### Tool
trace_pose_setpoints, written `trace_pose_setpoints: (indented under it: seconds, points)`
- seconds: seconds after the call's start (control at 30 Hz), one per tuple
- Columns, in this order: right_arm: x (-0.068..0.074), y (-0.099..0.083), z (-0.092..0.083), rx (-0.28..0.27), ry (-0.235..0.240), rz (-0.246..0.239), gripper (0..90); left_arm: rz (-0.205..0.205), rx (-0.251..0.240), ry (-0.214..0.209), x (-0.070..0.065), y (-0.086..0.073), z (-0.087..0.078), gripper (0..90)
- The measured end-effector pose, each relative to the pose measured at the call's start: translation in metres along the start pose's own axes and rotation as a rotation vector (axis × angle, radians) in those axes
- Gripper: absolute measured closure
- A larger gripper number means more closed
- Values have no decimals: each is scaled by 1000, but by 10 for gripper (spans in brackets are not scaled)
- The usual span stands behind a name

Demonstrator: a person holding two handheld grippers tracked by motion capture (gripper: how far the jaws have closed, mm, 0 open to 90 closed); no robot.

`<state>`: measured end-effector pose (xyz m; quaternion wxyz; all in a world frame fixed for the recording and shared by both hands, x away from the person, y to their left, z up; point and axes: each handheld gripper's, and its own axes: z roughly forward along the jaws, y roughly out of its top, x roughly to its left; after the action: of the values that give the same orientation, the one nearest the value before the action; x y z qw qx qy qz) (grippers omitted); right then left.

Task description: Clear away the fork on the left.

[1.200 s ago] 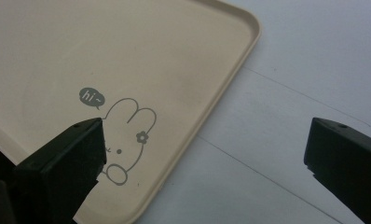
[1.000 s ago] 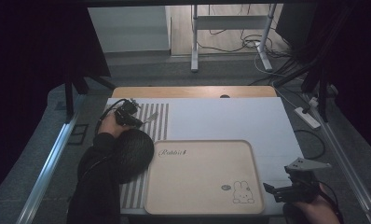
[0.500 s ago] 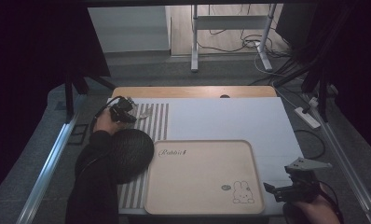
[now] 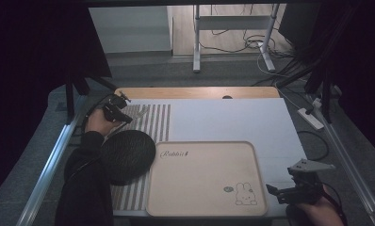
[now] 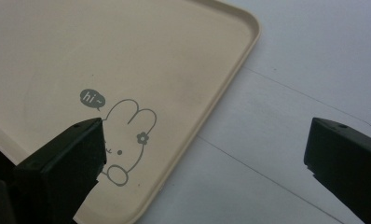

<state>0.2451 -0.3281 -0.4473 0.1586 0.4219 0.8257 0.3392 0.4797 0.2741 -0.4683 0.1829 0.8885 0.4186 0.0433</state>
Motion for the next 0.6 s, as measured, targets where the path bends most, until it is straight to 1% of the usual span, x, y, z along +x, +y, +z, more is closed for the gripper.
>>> trace_pose_setpoints:
  seconds: [0.03,0.1,0.17,0.2,0.27,0.3,0.5,0.6]
  points:
    - [0,0,0,0,0,0,0,1,-9,-16,-3,-1,-2,862]
    - [0,0,0,0,0,1,0,-8,-22,-22,-9,-3,-4,862]
    - [0,0,0,1,0,0,0,8,-33,-38,-18,-6,-5,861]
    - [0,0,0,0,-1,-1,0,5,-34,-50,-22,-7,-4,861]
    - [0,0,0,0,-1,-2,0,15,-30,-52,-31,-9,-4,861]
    - [0,0,0,1,-1,-3,0,10,-30,-55,-35,-10,-3,861]
    - [0,0,0,1,-2,-1,0,26,-26,-67,-57,-21,0,861]
    - [1,0,0,0,-2,-4,0,26,-15,-55,-66,-25,-1,861]
